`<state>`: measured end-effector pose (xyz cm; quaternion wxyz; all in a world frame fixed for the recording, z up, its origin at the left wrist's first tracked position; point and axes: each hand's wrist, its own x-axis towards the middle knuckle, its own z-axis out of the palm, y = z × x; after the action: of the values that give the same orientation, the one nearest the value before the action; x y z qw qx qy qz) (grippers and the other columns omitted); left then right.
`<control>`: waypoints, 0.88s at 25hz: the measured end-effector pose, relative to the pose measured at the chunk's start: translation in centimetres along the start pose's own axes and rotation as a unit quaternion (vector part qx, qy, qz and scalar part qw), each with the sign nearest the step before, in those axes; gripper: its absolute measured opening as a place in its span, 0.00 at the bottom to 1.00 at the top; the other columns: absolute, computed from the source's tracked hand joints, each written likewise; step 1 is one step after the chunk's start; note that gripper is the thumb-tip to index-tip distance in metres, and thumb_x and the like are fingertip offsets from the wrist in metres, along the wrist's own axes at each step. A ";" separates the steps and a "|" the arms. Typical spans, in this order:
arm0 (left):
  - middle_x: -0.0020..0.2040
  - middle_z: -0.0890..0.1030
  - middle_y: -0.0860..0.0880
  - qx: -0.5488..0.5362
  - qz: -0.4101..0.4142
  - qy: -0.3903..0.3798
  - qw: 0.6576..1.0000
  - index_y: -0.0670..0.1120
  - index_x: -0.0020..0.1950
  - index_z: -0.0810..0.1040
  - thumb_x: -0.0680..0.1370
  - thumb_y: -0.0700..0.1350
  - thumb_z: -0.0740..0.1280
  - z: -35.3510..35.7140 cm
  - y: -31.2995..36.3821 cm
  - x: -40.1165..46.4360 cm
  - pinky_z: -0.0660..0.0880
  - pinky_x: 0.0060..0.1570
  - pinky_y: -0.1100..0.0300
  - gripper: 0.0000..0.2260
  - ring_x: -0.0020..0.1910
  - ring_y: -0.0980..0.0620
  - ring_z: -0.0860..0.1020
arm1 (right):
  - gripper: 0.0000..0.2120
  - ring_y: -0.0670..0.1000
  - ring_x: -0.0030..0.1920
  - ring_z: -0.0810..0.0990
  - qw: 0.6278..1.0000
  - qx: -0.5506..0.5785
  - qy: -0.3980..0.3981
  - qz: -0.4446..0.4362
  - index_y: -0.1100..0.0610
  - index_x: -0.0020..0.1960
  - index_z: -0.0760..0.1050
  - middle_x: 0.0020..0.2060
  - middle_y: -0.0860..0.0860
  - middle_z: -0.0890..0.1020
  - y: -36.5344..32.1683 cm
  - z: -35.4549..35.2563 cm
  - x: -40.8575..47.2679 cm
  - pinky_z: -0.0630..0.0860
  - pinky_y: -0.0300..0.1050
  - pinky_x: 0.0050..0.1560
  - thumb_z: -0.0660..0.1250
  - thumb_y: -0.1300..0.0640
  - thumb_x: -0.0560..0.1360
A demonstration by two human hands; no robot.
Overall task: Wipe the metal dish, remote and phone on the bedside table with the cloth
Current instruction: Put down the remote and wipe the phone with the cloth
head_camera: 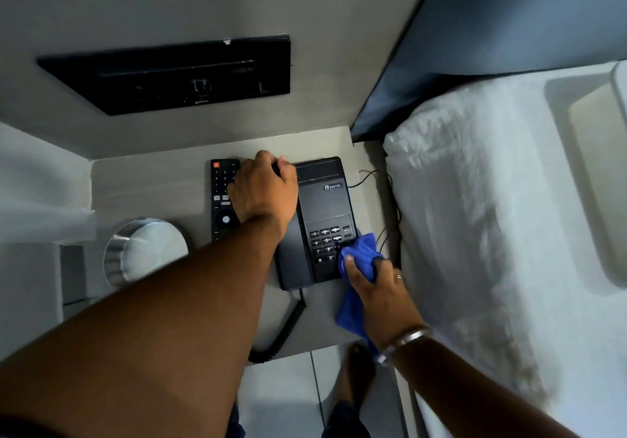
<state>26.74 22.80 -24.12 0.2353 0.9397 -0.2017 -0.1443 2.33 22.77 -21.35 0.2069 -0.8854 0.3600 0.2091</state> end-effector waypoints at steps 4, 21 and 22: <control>0.46 0.81 0.44 0.025 0.016 -0.059 0.998 0.47 0.49 0.76 0.81 0.57 0.53 -1.0 0.0 0.6 0.76 0.49 0.48 0.17 0.45 0.42 0.78 | 0.34 0.63 0.56 0.72 0.995 -0.017 0.059 -0.073 0.44 0.73 0.60 0.63 0.60 0.70 -0.2 -4.0 0.9 0.76 0.57 0.52 0.65 0.63 0.71; 0.72 0.73 0.42 0.034 0.070 -0.036 0.996 0.45 0.75 0.66 0.80 0.63 0.49 -2.6 -2.4 -1.4 0.63 0.67 0.45 0.30 0.70 0.40 0.70 | 0.29 0.57 0.43 0.80 0.992 0.017 0.078 -0.095 0.48 0.67 0.68 0.54 0.58 0.79 -3.6 -1.1 -4.5 0.81 0.51 0.38 0.67 0.59 0.66; 0.74 0.70 0.42 0.010 0.046 -0.008 0.999 0.43 0.76 0.64 0.80 0.61 0.49 -2.7 -2.8 -3.7 0.61 0.70 0.45 0.31 0.72 0.41 0.68 | 0.28 0.56 0.42 0.79 0.990 0.039 0.104 -0.084 0.50 0.67 0.67 0.53 0.58 0.80 -3.2 -2.6 -3.8 0.80 0.49 0.37 0.64 0.59 0.68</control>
<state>25.36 27.75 -22.58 0.2303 0.9307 -0.2480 -0.1390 2.77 25.65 -16.56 0.2192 -0.9209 0.3114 0.0835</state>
